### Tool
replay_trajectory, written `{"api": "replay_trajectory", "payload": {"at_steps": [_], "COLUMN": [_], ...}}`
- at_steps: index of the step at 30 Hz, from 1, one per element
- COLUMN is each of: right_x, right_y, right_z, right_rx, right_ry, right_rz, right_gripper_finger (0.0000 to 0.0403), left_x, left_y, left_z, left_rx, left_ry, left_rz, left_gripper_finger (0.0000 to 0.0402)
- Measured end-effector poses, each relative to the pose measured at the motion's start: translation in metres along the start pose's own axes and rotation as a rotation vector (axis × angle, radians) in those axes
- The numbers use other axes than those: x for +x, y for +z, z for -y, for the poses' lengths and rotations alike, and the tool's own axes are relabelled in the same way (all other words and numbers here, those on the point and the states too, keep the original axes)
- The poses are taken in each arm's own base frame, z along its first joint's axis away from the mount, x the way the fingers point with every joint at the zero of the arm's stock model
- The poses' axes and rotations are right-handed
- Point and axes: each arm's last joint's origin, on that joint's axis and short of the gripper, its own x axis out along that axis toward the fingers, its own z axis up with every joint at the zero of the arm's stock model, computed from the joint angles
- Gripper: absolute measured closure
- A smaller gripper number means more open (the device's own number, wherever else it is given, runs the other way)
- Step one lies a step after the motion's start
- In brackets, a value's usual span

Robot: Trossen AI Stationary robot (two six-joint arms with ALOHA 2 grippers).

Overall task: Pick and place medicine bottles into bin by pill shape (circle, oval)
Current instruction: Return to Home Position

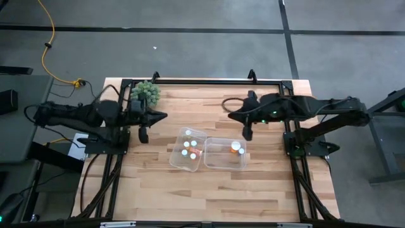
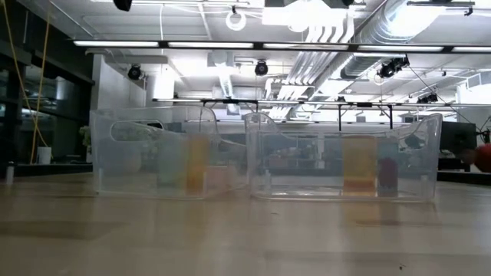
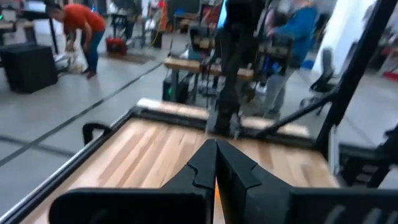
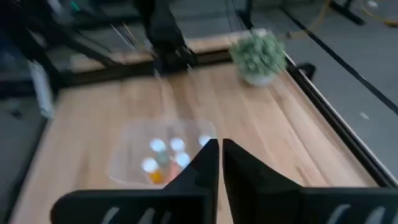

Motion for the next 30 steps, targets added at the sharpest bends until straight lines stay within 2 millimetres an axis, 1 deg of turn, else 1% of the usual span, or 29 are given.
{"api": "replay_trajectory", "payload": {"at_steps": [3, 6, 8, 11, 15, 18, 23, 27, 30], "right_x": [-0.011, -0.021, -0.032, -0.05, -0.065, -0.068, -0.066, -0.065, -0.065], "right_y": [-0.008, -0.028, -0.038, -0.043, -0.043, -0.042, -0.042, -0.043, -0.043], "right_z": [0.005, 0.01, 0.012, 0.015, 0.016, 0.017, 0.016, 0.015, 0.015], "right_rx": [0.052, 0.137, 0.184, 0.235, 0.212, 0.176, 0.121, 0.109, 0.105], "right_ry": [0.053, 0.092, 0.129, 0.168, 0.171, 0.16, 0.157, 0.192, 0.199], "right_rz": [0.085, 0.172, 0.234, 0.331, 0.391, 0.411, 0.405, 0.399, 0.396], "right_gripper_finger": [0.0381, 0.0396, 0.0399, 0.04, 0.0402, 0.0402, 0.0402, 0.0403, 0.0403], "left_x": [-0.003, -0.006, -0.008, -0.008, -0.008, -0.008, -0.008, -0.008, -0.013], "left_y": [0.006, 0.01, 0.011, 0.012, 0.012, 0.011, 0.011, 0.01, 0.008], "left_z": [-0.008, -0.011, -0.012, -0.012, -0.013, -0.014, -0.015, -0.014, -0.016], "left_rx": [-0.022, -0.043, -0.046, -0.049, -0.051, -0.052, -0.103, -0.088, -0.068], "left_ry": [-0.036, -0.052, -0.049, -0.026, -0.005, 0.019, 0.055, 0.011, -0.003], "left_rz": [0.038, 0.076, 0.086, 0.091, 0.093, 0.094, 0.096, 0.082, 0.05], "left_gripper_finger": [0.0401, 0.0401, 0.0401, 0.0401, 0.0401, 0.0401, 0.0401, 0.0401, 0.0401]}}
